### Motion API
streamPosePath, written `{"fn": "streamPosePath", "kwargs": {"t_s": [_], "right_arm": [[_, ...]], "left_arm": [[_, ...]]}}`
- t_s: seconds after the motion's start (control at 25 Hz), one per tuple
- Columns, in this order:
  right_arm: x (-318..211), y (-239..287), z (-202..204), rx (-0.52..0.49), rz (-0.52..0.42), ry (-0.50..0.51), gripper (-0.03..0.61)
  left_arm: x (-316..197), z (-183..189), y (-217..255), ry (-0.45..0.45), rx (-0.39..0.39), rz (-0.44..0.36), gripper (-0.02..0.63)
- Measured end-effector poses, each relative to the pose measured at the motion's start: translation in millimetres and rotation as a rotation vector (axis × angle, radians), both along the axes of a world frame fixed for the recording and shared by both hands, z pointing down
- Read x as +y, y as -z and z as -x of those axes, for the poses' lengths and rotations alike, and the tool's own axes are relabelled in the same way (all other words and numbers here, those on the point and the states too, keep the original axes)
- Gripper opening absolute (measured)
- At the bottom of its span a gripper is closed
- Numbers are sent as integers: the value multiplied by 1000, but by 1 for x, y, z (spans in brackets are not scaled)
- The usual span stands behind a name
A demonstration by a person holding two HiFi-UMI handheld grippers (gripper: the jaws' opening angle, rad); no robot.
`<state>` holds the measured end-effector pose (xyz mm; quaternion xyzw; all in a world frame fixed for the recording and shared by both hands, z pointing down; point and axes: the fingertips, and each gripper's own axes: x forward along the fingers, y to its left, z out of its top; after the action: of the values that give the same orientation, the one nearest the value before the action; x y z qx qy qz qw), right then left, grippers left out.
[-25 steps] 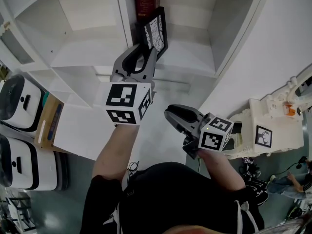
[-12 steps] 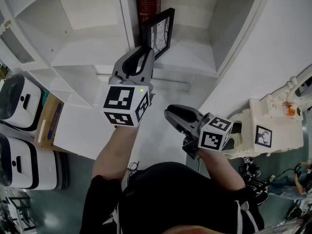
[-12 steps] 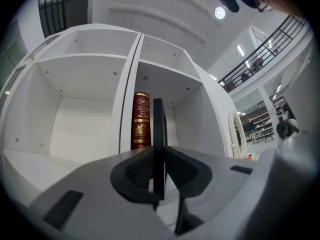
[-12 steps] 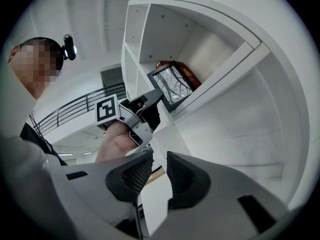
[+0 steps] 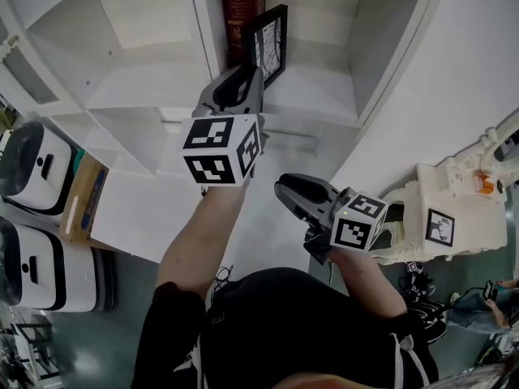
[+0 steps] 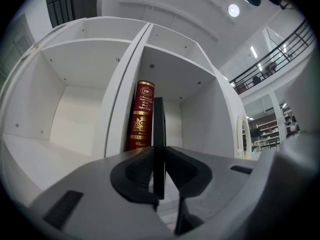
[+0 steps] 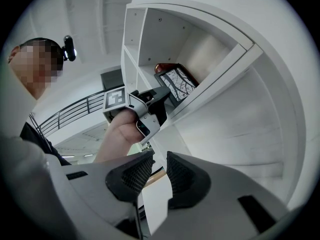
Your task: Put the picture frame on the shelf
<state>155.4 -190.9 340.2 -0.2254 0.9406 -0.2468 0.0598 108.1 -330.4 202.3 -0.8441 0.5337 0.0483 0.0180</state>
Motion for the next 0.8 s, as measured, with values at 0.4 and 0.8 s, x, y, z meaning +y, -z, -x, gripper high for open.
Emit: {"fn": "streamPosePath", "kwargs": {"t_s": [0.4, 0.8], "right_arm": [[-2, -1, -7, -22, 7, 32, 98], [-5, -2, -12, -37, 13, 27, 98]], "left_arm": [[-20, -19, -3, 20, 48, 99, 71], [-24, -16, -7, 54, 78, 132, 71]]}}
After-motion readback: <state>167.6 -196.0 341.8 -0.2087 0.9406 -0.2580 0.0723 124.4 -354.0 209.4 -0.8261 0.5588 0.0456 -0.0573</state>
